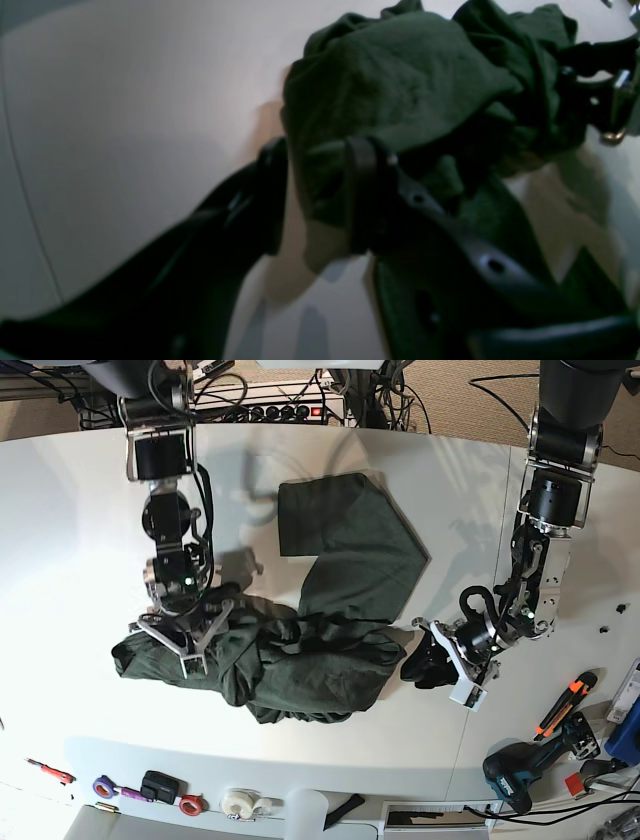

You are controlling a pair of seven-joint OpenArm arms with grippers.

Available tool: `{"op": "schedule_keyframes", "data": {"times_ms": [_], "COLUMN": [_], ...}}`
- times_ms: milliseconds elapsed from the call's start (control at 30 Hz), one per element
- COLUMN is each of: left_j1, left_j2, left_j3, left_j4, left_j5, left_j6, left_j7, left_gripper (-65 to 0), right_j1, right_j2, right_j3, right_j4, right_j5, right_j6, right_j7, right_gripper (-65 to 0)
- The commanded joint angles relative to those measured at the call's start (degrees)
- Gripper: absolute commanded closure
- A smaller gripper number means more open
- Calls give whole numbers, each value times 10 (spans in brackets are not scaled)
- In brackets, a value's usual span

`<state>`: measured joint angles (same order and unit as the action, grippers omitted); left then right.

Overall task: Layout the t-shirt on the table in an organized manner, then fold the t-shirt properly
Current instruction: 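Drag the bunched fabric outward with the right gripper to spread it, then grasp the shirt with both grippers and lift it toward each other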

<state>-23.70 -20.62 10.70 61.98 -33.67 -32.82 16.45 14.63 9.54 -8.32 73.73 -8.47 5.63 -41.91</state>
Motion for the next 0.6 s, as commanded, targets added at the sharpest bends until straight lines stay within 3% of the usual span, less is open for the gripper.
{"op": "schedule_keyframes", "data": {"times_ms": [0, 67, 200, 333, 567], "left_j1": [-18, -18, -18, -18, -18], "left_j2": [-3, -3, -3, -3, -5], "left_j3": [-4, -4, -4, -4, -4], "left_j4": [9, 9, 9, 9, 9], "left_j5": [-10, -10, -10, -10, -10], "left_j6": [-3, -3, -3, -3, -3], "left_j7": [-15, -15, -15, -15, -14], "left_gripper": [-200, -200, -200, -200, -200], "right_j1": [9, 12, 12, 12, 3], "right_j2": [4, 4, 5, 5, 9], "right_j3": [2, 2, 1, 1, 1], "right_j4": [0, 0, 1, 1, 25], "right_j5": [-3, -3, -3, -14, -47], "right_j6": [3, 18, 30, 30, 28], "right_j7": [-10, -22, -64, -114, -154], "right_gripper": [-322, -314, -163, -81, -30]}}
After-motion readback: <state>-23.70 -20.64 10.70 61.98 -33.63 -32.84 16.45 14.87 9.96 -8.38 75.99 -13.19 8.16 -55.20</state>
